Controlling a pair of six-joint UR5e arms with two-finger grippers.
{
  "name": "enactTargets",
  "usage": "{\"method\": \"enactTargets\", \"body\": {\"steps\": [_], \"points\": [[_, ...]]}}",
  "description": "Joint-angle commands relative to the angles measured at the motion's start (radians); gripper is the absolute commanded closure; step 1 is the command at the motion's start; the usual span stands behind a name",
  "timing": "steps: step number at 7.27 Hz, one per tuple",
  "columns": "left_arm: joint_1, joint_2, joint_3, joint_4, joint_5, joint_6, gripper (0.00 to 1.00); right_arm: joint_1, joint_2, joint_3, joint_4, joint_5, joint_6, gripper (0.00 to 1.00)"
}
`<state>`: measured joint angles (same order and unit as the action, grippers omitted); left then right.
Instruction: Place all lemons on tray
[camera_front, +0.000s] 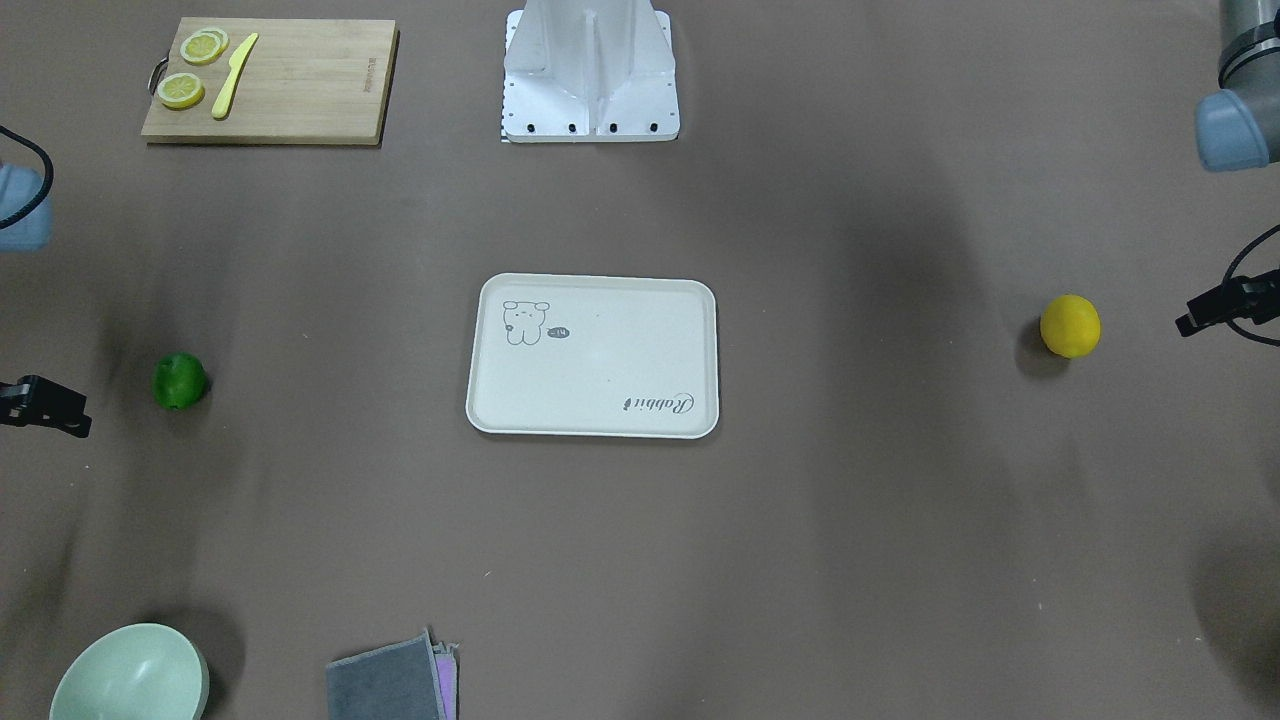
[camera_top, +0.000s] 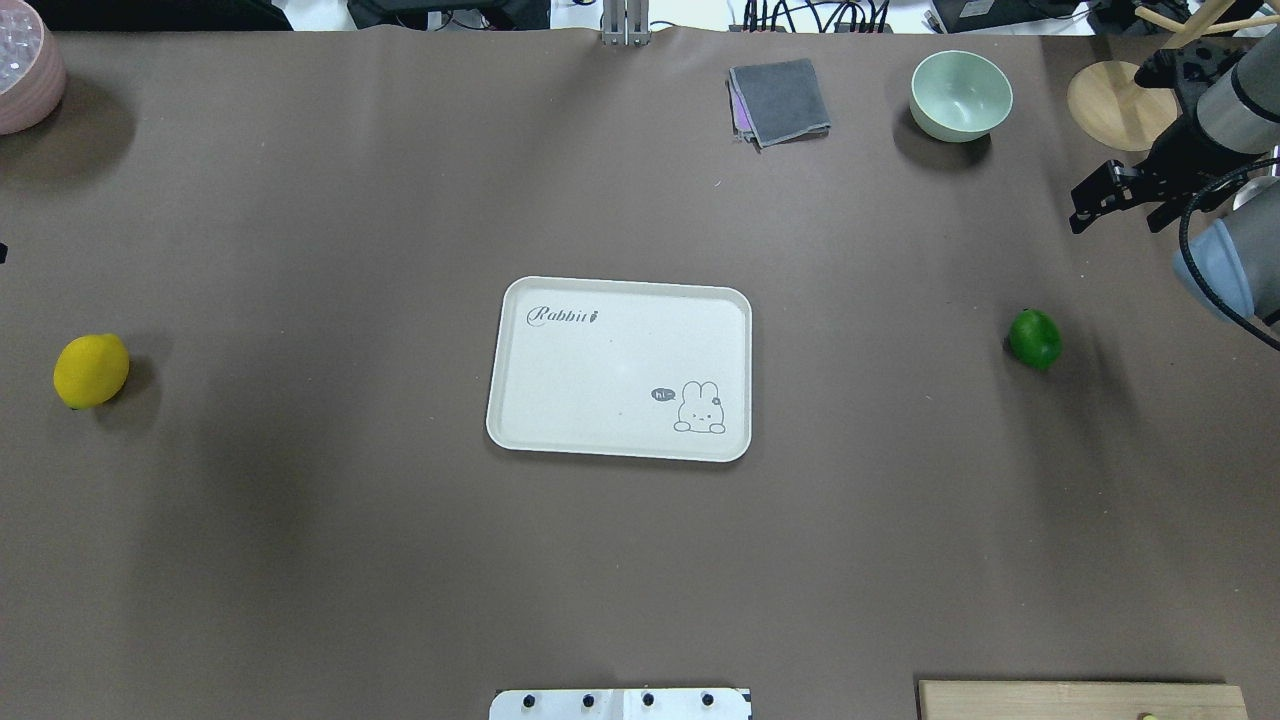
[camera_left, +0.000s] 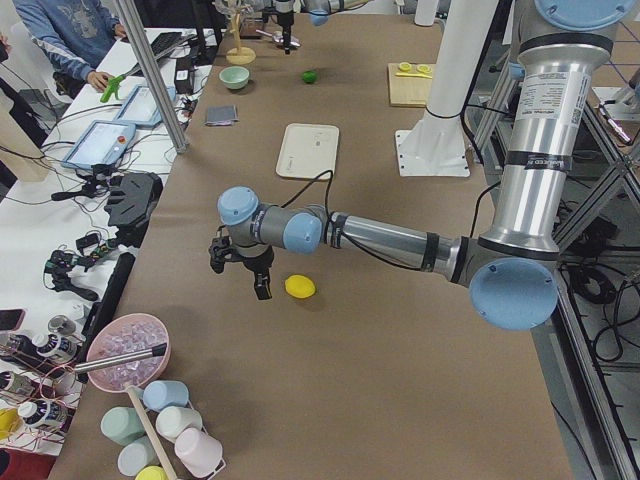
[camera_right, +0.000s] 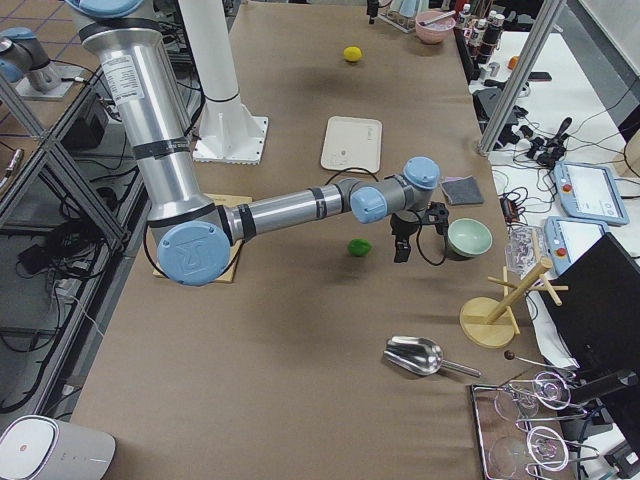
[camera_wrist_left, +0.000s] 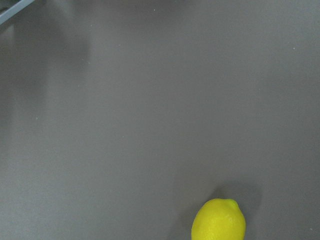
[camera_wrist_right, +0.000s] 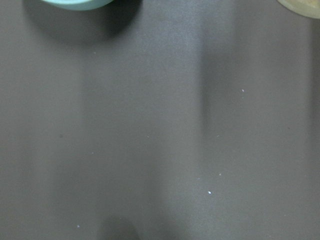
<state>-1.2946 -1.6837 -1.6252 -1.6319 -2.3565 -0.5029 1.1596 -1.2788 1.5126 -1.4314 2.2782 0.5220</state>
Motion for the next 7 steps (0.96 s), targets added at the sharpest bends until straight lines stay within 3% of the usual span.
{"method": "enactTargets", "body": {"steps": [1,4,7], "points": [[0.088,0.042,-0.005,-0.163,0.002,-0.196,0.04,-0.041,0.004,0.001,0.005,-0.005,0.05,0.0],[0.182,0.103,0.001,-0.35,0.081,-0.299,0.04,-0.087,0.001,0.003,0.009,-0.002,0.094,0.0],[0.21,0.107,0.042,-0.417,0.12,-0.307,0.04,-0.113,-0.043,0.001,0.083,0.001,0.098,0.0]]}}
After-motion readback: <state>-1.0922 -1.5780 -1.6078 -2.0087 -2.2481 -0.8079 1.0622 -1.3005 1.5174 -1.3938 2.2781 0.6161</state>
